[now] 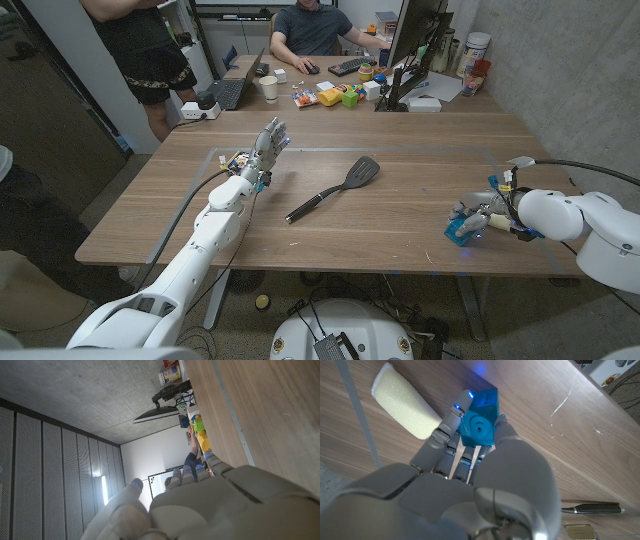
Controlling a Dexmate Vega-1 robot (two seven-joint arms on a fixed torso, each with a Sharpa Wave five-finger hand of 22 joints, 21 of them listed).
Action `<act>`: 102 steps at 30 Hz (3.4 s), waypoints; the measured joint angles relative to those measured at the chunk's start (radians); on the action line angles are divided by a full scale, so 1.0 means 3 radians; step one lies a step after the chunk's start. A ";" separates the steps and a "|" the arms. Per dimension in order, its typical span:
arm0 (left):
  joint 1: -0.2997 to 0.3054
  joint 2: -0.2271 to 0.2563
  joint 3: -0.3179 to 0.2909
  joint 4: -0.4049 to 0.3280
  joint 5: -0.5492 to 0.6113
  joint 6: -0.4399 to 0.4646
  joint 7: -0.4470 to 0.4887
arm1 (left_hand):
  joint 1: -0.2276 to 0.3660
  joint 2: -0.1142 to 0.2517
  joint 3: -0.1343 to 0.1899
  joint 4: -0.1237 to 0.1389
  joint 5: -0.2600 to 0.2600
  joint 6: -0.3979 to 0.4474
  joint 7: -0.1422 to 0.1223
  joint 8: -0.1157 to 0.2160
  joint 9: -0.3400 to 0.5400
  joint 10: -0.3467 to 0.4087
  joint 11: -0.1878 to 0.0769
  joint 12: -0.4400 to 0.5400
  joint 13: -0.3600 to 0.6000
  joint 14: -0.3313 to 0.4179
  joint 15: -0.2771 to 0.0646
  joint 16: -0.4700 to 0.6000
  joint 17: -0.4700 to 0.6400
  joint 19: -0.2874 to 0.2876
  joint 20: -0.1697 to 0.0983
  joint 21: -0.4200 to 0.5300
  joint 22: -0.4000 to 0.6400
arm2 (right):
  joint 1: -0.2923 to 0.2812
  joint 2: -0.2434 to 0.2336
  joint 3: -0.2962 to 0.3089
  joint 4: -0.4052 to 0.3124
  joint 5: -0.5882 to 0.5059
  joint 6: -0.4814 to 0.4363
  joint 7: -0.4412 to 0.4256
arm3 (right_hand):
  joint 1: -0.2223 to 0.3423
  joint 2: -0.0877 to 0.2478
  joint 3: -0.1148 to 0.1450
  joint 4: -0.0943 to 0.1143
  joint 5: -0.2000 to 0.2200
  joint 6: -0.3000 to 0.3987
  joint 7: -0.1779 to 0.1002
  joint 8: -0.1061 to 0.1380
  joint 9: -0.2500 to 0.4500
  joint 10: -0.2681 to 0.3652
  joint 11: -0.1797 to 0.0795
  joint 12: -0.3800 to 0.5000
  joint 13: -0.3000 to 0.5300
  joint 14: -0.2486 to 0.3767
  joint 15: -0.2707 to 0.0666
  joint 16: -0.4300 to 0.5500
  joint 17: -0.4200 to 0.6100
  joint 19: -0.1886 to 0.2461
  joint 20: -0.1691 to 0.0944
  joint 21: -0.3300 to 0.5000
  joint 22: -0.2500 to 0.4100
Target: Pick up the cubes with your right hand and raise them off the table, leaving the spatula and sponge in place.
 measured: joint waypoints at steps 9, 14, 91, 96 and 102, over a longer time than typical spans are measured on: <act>0.0000 -0.0001 0.0021 -0.0019 0.0003 -0.0003 0.0010 | 0.0000 0.0000 0.0000 0.0000 0.0000 0.0000 0.0000 0.0000 0.0000 0.0000 0.0000 0.0000 0.0000 0.0000 0.0000 0.0000 0.0000 0.0000 0.0000 0.0000 0.0000 | -0.0108 0.0013 0.0107 0.0006 0.0013 0.0005 -0.0090 | 0.0066 0.0066 0.0004 0.0000 -0.0011 0.0044 0.0018 0.0000 0.0002 0.0059 0.0024 0.0036 0.0044 0.0058 0.0024 0.0009 0.0007 0.0036 -0.0012 0.0000 -0.0003; -0.0005 -0.0002 0.0035 -0.0026 0.0007 -0.0003 0.0011 | 0.0000 0.0000 0.0000 0.0000 0.0000 0.0000 0.0000 0.0000 0.0000 0.0000 0.0000 0.0000 0.0000 0.0000 0.0000 0.0000 0.0000 0.0000 0.0000 0.0000 0.0000 | -0.0184 0.0067 0.0194 -0.0001 -0.0028 0.0022 -0.0117 | 0.0066 0.0066 0.0018 0.0004 -0.0013 0.0068 0.0041 -0.0001 0.0002 0.0084 0.0014 0.0055 0.0059 0.0069 0.0035 0.0009 0.0007 0.0036 -0.0012 0.0000 -0.0003; 0.0081 -0.0050 0.0054 -0.0083 -0.0012 -0.0103 0.0108 | 0.0000 0.0000 -0.0050 0.0004 0.0012 0.0000 0.0000 0.0000 0.0000 0.0000 0.0000 0.0000 0.0000 0.0000 0.0000 0.0000 0.0000 0.0000 0.0000 0.0000 0.0000 | -0.0212 0.1851 0.1460 -0.0650 -0.1271 0.1164 0.0399 | 0.0021 0.0118 0.0021 0.0045 -0.0056 0.0347 0.0094 -0.0085 -0.0001 0.0364 0.0127 0.0228 0.0207 0.0452 0.0117 -0.0068 0.0001 0.0263 0.0012 0.0000 0.0000; 0.0112 -0.0031 0.0054 -0.0132 -0.0018 -0.0103 0.0128 | 0.0000 0.0000 -0.0050 0.0004 0.0012 0.0000 0.0000 0.0000 0.0000 0.0000 0.0000 0.0000 0.0000 0.0000 0.0000 0.0000 0.0000 0.0000 0.0000 0.0000 0.0000 | -0.0189 0.1967 0.1515 -0.0692 -0.1329 0.1285 0.0389 | 0.0021 0.0118 0.0021 0.0045 -0.0057 0.0347 0.0094 -0.0100 0.0000 0.0363 0.0127 0.0222 0.0208 0.0452 0.0116 -0.0069 0.0005 0.0263 0.0012 -0.0020 0.0000; 0.0151 -0.0010 0.0058 -0.0194 -0.0028 -0.0103 0.0162 | 0.0000 0.0000 -0.0050 0.0004 0.0012 0.0000 0.0000 0.0000 0.0000 0.0000 0.0000 0.0000 0.0000 0.0000 0.0000 0.0000 0.0000 0.0000 0.0000 0.0000 0.0000 | -0.0161 0.2132 0.1602 -0.0753 -0.1387 0.1427 0.0337 | 0.0021 0.0118 0.0020 0.0045 -0.0058 0.0346 0.0094 -0.0108 0.0001 0.0363 0.0127 0.0222 0.0209 0.0458 0.0122 -0.0069 0.0017 0.0263 0.0013 -0.0020 -0.0001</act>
